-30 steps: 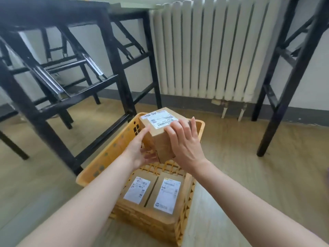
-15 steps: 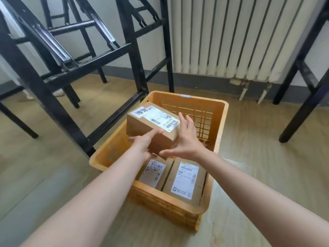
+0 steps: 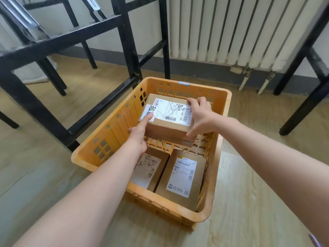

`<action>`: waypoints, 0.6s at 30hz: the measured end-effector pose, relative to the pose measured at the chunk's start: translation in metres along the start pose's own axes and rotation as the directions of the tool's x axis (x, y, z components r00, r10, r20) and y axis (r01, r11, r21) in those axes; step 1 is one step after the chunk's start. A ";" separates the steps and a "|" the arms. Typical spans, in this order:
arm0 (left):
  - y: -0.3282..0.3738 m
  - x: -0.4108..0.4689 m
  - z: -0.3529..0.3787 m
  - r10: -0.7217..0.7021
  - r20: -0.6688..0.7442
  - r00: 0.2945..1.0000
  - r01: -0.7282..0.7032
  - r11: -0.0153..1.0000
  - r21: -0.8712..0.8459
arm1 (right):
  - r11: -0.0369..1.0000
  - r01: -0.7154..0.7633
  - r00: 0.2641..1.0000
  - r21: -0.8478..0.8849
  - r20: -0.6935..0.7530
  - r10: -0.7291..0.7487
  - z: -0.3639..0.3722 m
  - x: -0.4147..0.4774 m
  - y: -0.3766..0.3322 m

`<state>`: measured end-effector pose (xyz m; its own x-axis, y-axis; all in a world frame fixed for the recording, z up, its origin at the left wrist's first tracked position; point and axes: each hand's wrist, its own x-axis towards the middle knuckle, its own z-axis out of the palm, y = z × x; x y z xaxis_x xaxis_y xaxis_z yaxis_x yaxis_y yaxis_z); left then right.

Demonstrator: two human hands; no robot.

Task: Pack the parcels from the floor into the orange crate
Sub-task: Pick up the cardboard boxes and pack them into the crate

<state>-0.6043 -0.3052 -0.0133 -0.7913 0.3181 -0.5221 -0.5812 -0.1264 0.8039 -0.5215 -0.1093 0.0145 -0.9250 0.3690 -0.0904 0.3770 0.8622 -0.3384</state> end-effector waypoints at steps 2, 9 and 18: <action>-0.005 0.015 0.000 -0.044 0.074 0.996 0.040 0.998 0.049 | 0.997 0.060 0.998 -0.049 0.032 -0.059 -0.005 0.012 0.012; -0.018 0.077 0.010 -0.139 0.229 0.963 0.095 0.977 0.190 | 0.970 0.057 0.996 -0.236 0.085 -0.038 0.003 0.052 0.043; -0.034 0.130 0.011 -0.296 0.182 0.938 0.188 0.873 0.450 | 0.870 0.056 0.948 -0.489 0.299 0.107 0.035 0.067 0.048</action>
<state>-0.6855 -0.2488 -0.1056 -0.5357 0.5070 -0.6752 -0.5703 0.3724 0.7321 -0.5676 -0.0555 -0.0402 -0.8508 0.3380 -0.4023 0.2990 0.9410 0.1583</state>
